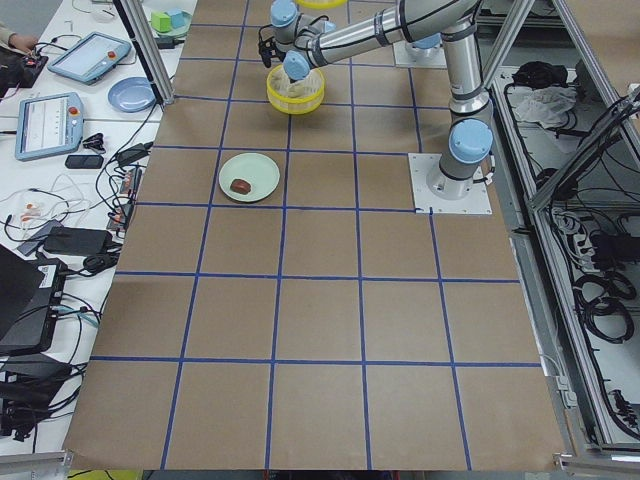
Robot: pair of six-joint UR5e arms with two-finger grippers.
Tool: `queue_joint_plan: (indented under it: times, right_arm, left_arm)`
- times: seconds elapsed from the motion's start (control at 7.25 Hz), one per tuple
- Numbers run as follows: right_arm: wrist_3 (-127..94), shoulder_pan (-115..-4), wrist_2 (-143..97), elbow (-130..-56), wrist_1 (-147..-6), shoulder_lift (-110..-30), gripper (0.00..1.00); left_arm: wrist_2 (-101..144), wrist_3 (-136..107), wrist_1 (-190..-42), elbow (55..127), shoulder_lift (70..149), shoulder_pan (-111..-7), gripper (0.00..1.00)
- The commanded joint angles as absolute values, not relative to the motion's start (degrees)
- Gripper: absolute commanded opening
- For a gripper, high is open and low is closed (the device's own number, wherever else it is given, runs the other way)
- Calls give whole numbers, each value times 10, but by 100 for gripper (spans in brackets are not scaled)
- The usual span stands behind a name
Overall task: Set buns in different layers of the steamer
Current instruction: 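Release white bun with left gripper while right gripper restacks top tier, then grasp brown bun with left gripper while right gripper releases tier and rises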
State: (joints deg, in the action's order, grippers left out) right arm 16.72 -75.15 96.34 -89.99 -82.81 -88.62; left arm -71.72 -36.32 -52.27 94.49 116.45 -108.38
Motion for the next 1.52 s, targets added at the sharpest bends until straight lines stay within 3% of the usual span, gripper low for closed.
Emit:
queue_joint_plan:
  times: [0.0, 0.28, 0.69, 1.38]
  right_arm:
    - [114, -795, 962, -900, -870, -847, 0]
    - [49, -868, 959, -930, -931, -784, 0]
    - [-125, -995, 944, -964, -1040, -752, 0]
    - [-120, -1005, 950, -976, -1106, -722, 0]
  left_arm:
    - [-736, -314, -529, 933, 1150, -1069, 100]
    - [-793, -146, -533, 928, 1140, -972, 100]
    - [-847, 71, -531, 928, 1141, -850, 100]
    - [-875, 327, -472, 928, 1200, -747, 100]
